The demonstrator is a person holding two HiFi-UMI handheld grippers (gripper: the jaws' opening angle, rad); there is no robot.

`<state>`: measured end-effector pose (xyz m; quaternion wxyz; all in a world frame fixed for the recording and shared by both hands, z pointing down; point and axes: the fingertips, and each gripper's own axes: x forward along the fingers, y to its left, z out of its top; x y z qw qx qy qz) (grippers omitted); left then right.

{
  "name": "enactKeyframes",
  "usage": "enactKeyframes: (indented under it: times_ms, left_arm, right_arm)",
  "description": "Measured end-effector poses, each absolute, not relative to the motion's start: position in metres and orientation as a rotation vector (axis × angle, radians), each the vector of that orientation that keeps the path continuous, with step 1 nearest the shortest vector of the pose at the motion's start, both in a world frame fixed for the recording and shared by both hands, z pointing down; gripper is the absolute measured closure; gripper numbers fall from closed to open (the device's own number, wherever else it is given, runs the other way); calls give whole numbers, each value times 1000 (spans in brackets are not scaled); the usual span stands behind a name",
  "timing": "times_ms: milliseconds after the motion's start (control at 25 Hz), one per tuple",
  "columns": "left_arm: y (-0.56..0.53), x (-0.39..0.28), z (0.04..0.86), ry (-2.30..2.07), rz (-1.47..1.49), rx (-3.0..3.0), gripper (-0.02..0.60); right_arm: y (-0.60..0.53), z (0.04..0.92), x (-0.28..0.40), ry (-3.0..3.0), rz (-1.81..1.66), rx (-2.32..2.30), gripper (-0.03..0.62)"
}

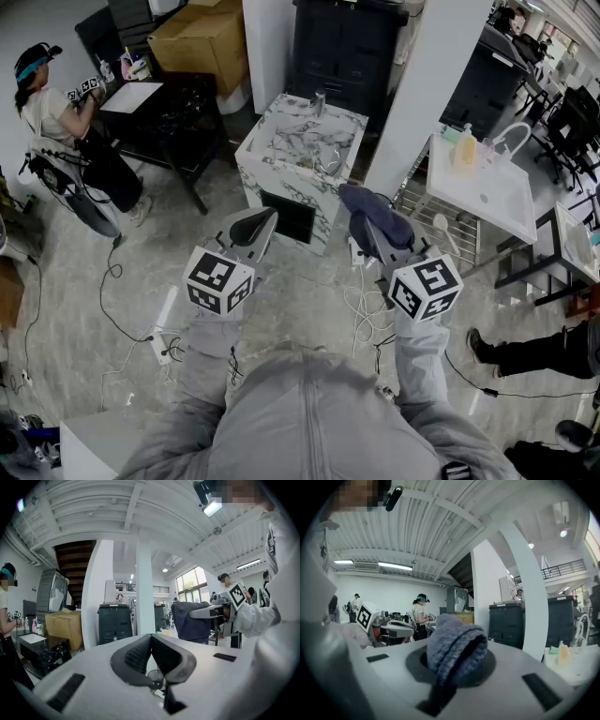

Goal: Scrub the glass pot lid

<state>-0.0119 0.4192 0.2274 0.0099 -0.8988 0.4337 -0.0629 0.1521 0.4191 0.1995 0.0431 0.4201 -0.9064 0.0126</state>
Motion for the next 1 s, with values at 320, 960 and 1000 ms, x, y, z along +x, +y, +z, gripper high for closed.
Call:
enactKeyframes:
  times_ms: [320,960,1000]
  left_arm:
    - [413,-12,230,1357,-213,-2814,555]
    - [395,23,241,1408,-262,-2784,555]
    - [394,26,241,1418,-261,-2777,555]
  right_arm:
    - [412,204,153,-2754,78,1281,549]
    - [390,209,180,-2818,89,1204,547]
    - [388,211,182,-2821,100,1187,547]
